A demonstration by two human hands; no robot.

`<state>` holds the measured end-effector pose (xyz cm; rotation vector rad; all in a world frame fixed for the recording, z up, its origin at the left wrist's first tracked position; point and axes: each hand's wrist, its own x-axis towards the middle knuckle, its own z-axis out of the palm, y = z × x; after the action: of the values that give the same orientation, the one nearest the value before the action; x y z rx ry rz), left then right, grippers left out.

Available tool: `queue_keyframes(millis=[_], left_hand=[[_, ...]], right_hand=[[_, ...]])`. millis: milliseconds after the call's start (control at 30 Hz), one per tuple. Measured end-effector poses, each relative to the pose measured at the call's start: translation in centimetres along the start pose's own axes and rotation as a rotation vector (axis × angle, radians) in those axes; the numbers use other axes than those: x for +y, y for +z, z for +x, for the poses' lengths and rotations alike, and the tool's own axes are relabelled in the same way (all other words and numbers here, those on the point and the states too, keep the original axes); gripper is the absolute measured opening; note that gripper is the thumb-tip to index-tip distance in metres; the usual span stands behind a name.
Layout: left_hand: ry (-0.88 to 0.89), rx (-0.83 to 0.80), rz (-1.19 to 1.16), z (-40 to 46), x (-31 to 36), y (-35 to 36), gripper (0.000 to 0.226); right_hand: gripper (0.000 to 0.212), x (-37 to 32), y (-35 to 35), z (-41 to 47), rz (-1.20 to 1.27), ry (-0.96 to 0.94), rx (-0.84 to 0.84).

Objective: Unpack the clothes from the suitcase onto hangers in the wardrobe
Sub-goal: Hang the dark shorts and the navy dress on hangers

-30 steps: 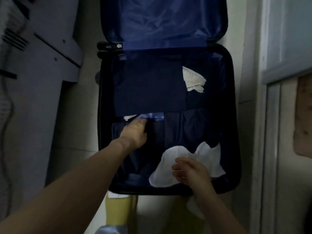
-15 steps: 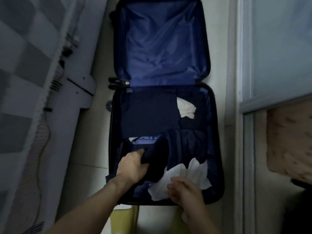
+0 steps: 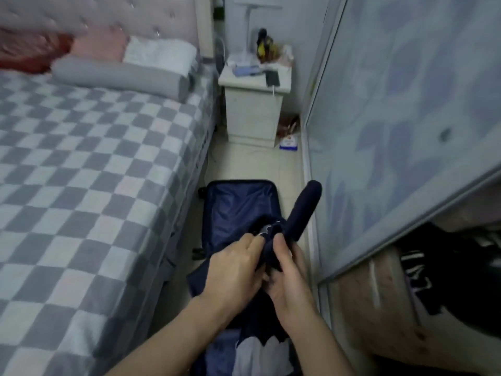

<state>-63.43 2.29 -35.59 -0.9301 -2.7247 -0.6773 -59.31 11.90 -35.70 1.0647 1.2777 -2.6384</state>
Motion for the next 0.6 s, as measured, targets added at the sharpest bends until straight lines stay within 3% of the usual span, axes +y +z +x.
queue_keyframes(millis=[33,200,267,333,433,500,600], left_hand=[[0.038,0.035,-0.011,0.7,1.7,-2.2,0.025],[0.22,0.043,-0.056,2.3,7.3,-10.7,0.026],[0.315,0.07,-0.065,2.9,8.4,-13.8,0.025],[0.37,0.203,-0.184,3.4,9.0,-17.3,0.019],[0.367,0.298,-0.317,4.5,8.6,-21.5,0.049],[0.432,0.166,-0.26,5.2,8.2,-23.1,0.076],[0.443,0.051,-0.283,5.6,8.8,-24.2,0.09]], right_hand=[[0.094,-2.2,1.4,-1.8,-0.008,-0.07,0.049],[0.037,-9.7,4.8,-9.1,0.027,-0.317,0.218],[0.032,-12.0,5.5,-11.5,0.054,-0.361,0.22],[0.033,-14.0,6.1,-13.9,0.096,-0.416,0.159],[0.03,-16.4,6.7,-16.8,0.173,-0.48,0.013],[0.027,-17.5,7.0,-18.1,0.166,-0.521,-0.068],[0.026,-18.3,7.5,-19.4,0.104,-0.563,-0.117]])
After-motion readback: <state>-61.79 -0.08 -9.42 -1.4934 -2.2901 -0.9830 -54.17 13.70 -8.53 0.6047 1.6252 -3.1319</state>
